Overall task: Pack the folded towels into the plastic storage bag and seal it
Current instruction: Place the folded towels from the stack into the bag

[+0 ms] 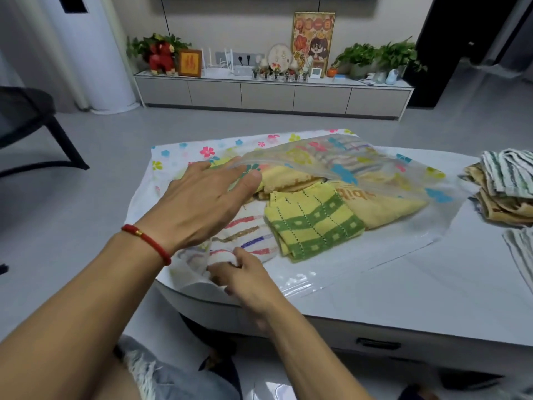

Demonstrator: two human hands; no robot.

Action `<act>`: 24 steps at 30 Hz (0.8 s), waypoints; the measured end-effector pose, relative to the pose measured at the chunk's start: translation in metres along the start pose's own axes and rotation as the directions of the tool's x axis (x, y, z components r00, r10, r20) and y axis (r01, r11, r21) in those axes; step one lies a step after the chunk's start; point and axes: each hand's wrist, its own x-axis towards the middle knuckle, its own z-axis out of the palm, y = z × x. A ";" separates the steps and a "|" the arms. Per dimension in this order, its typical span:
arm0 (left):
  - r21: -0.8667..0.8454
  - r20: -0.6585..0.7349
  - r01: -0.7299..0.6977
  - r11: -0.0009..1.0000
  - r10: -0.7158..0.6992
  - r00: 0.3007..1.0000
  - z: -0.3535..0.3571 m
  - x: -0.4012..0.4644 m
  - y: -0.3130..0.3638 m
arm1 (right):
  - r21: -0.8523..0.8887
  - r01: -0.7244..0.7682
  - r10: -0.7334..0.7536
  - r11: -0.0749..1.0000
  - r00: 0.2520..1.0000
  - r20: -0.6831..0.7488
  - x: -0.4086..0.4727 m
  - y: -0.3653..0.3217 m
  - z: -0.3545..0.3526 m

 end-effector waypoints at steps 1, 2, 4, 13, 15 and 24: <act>-0.005 -0.010 -0.003 1.000 0.003 1.000 0.000 0.000 0.000 | -0.025 0.014 -0.013 1.000 1.000 0.022 0.001 -0.002 -0.004; -0.004 -0.019 -0.005 1.000 0.005 1.000 0.000 0.001 -0.001 | -0.085 0.039 -0.037 0.996 0.999 0.028 0.002 -0.003 -0.007; 0.006 0.001 0.008 1.000 -0.008 1.000 0.001 0.002 -0.002 | -0.265 0.108 -0.105 0.958 0.994 0.025 0.004 -0.007 -0.006; 0.001 -0.015 -0.015 1.000 0.015 1.000 0.002 0.001 0.000 | -0.870 0.242 -0.557 0.430 0.829 -0.045 0.008 -0.002 -0.028; 0.010 -0.020 0.006 1.000 -0.006 1.000 0.003 0.000 -0.001 | -0.931 0.219 -0.553 0.293 0.833 0.023 0.014 0.003 -0.038; 0.077 -0.012 0.030 0.997 -0.029 1.000 0.010 0.005 -0.001 | -0.989 0.143 -0.566 -0.037 0.813 0.139 0.016 0.013 -0.022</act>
